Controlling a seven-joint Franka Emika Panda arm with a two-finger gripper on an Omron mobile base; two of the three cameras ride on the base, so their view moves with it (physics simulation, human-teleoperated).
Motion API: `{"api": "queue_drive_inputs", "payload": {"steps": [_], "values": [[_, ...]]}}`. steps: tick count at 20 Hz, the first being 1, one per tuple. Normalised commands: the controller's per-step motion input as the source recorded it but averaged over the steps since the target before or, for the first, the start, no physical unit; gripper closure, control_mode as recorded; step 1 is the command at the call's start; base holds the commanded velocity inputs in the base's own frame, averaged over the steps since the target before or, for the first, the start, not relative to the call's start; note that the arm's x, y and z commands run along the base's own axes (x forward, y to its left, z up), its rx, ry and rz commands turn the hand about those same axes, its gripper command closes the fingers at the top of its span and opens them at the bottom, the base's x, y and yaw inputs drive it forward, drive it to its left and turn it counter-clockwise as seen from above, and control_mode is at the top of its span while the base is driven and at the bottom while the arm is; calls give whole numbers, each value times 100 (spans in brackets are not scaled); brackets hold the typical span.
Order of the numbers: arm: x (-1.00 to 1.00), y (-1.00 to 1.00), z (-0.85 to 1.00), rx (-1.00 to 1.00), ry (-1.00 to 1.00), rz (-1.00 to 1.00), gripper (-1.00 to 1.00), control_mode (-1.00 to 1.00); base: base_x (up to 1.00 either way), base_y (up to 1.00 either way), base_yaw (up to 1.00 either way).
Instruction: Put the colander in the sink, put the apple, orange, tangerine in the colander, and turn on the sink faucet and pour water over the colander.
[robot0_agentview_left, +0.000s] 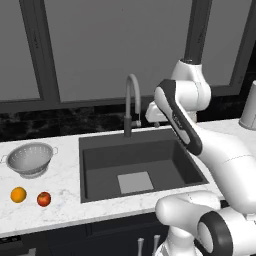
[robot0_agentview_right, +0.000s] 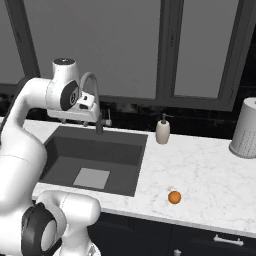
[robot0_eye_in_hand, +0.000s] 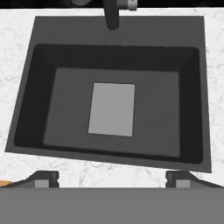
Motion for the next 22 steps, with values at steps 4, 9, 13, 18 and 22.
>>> {"api": "queue_drive_inputs", "payload": {"steps": [4,9,13,18,22], "values": [[-23,81,-2,0,0,2,-100,-100,0,0,0],[-15,85,-8,0,0,1,-100,-100,0,0,0],[0,96,-19,0,0,0,-100,-100,0,0,0],[0,99,-25,0,0,0,-100,-100,0,0,0],[0,94,-27,0,0,0,-100,-100,0,0,0]]}}
